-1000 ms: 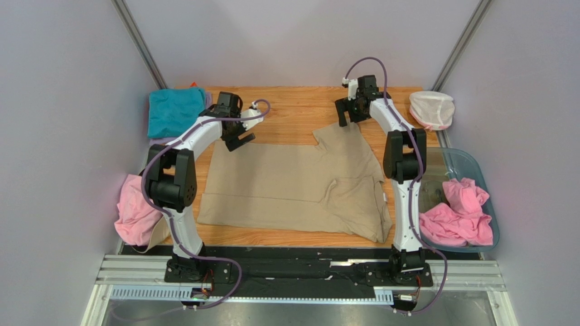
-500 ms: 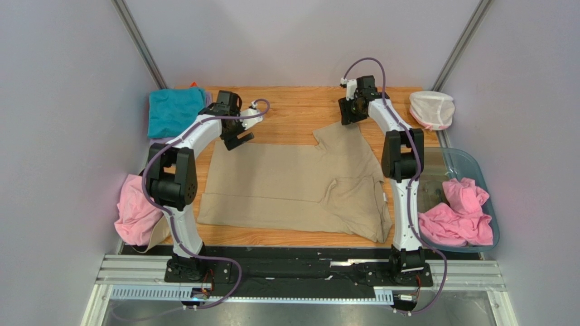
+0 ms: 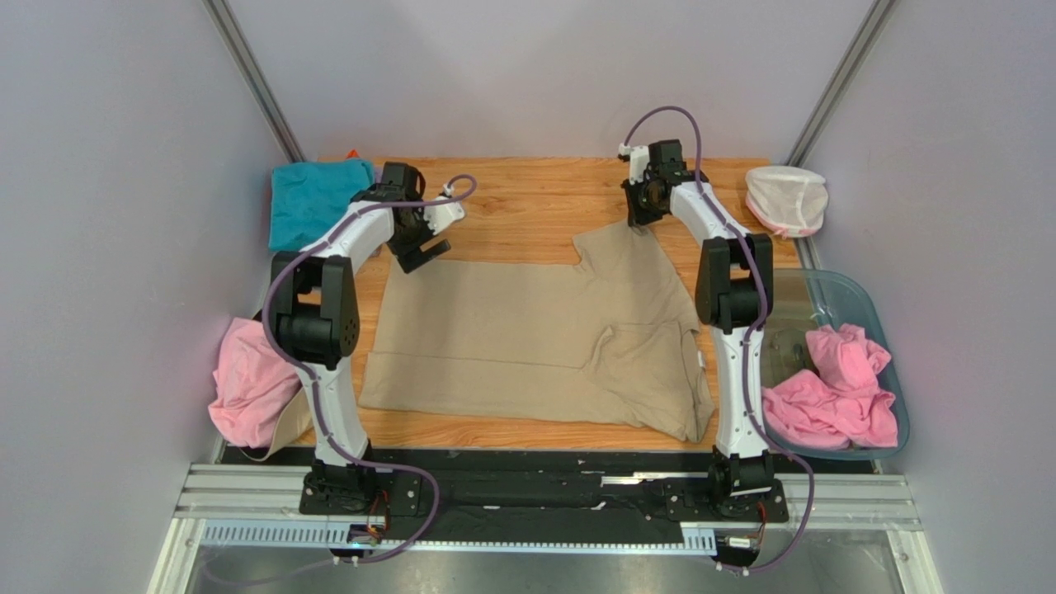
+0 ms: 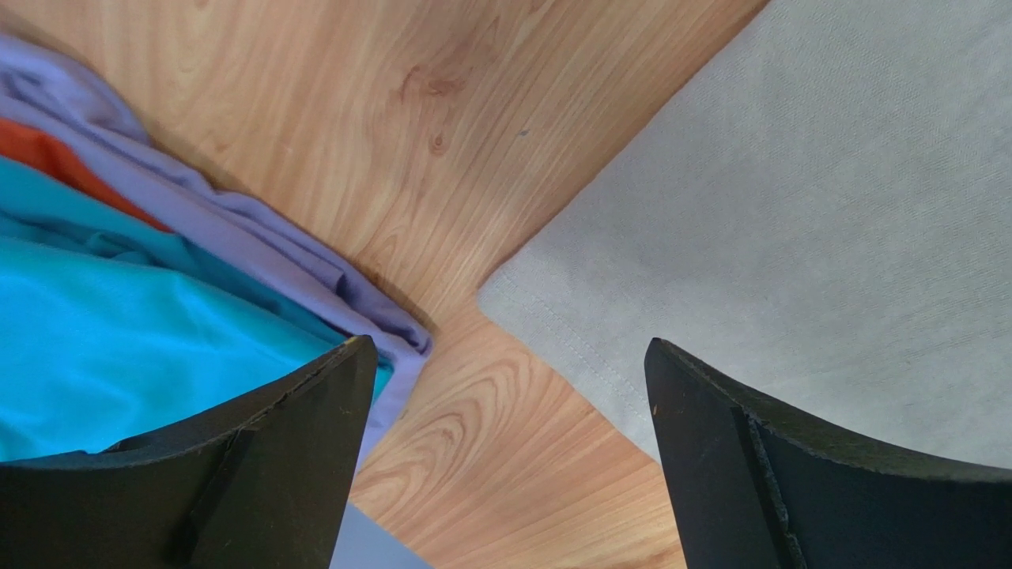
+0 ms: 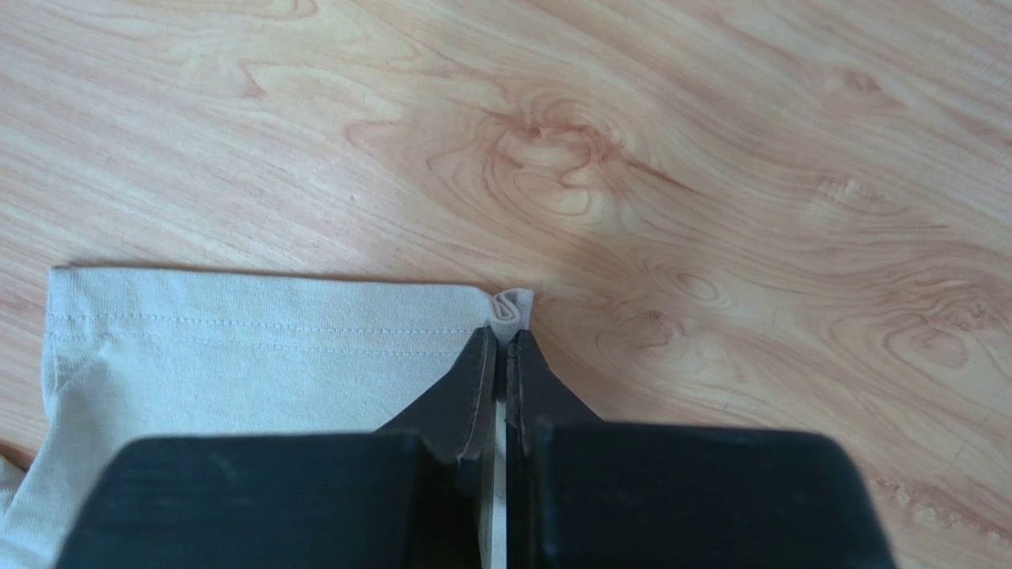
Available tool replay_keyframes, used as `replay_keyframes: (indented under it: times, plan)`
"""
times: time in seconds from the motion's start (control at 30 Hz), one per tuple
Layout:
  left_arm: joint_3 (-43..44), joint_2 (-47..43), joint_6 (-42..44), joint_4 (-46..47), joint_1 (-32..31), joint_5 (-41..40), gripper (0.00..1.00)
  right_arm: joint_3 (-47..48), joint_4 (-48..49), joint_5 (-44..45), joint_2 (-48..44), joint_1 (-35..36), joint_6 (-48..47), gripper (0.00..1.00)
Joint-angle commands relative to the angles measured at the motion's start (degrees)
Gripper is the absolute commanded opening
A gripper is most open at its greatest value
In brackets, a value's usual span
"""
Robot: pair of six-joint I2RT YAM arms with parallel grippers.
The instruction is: Fold and stack the t-shirts
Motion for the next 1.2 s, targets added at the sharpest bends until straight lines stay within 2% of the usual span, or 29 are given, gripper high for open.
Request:
replay_keyframes:
  times: [0.0, 0.23, 0.47, 0.8, 0.97, 1.07, 1.1, 1.17]
  plan:
    - [8.76, 5.43, 0.49, -8.77, 3.32, 6.7, 0.92, -2.87, 0.06, -0.19, -3.32, -0.13, -1.27, 0.0]
    - [21.15, 13.43, 3.21, -20.13, 6.4, 13.45, 0.9, -6.92, 0.15, -0.19, -5.87, -0.04, -2.41, 0.0]
    - [27.32, 18.45, 6.11, -28.48, 7.37, 17.16, 0.85, -8.68, -0.2, -0.01, -7.37, -0.04, -3.29, 0.0]
    - [34.61, 23.37, 6.82, -34.03, 7.81, 18.4, 0.78, -10.43, -0.47, -0.36, -9.3, 1.1, -3.38, 0.0]
    - [34.79, 23.9, 7.61, -34.29, 7.81, 17.16, 0.75, -11.49, -0.56, -0.36, -10.18, 1.37, -3.56, 0.0]
    - [34.36, 23.46, 7.96, -34.38, 7.81, 16.81, 0.68, -11.84, -0.56, 0.08, -10.27, 1.46, -3.91, 0.0]
    - [34.01, 23.55, 8.13, -34.38, 7.81, 16.64, 0.58, -11.93, -0.56, 0.25, -10.27, 1.46, -3.99, 0.0]
    - [33.57, 23.72, 8.49, -34.65, 7.81, 16.11, 0.5, -12.19, -0.73, 0.52, -10.44, 1.37, -4.26, 0.0]
